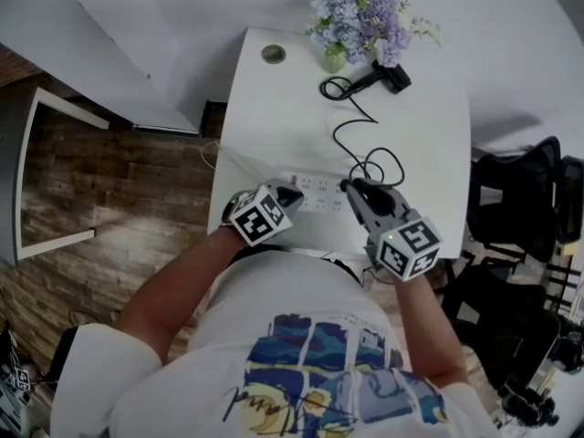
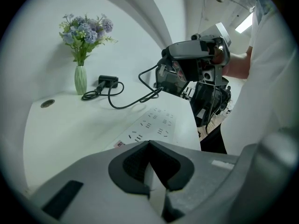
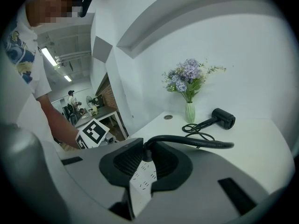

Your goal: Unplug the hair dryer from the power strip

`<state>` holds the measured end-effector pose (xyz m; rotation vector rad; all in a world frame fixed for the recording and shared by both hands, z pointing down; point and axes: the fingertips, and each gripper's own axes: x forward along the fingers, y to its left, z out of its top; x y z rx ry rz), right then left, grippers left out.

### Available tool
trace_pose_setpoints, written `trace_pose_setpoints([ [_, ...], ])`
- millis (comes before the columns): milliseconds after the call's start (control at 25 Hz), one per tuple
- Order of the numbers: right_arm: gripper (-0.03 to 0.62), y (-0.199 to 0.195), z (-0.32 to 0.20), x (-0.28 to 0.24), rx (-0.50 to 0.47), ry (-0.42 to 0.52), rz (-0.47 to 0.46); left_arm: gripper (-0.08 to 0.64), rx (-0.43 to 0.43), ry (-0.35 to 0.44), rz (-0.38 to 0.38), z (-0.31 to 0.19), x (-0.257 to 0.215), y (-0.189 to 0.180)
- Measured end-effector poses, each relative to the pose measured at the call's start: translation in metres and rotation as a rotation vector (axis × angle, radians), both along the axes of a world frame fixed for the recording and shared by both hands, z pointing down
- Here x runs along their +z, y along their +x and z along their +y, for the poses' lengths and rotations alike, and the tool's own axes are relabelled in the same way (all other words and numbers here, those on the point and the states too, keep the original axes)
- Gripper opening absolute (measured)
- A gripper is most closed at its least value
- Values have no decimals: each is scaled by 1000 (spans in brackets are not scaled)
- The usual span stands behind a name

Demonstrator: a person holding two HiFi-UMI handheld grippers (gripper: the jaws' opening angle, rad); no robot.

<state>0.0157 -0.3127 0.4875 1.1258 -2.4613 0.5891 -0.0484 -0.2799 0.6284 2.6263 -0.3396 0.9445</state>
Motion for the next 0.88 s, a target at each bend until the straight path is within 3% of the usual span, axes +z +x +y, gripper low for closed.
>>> trace_pose_setpoints([
  [880,55,5,-1,2,13,-9,-14,2,-11,9,11,-2,-1,0],
])
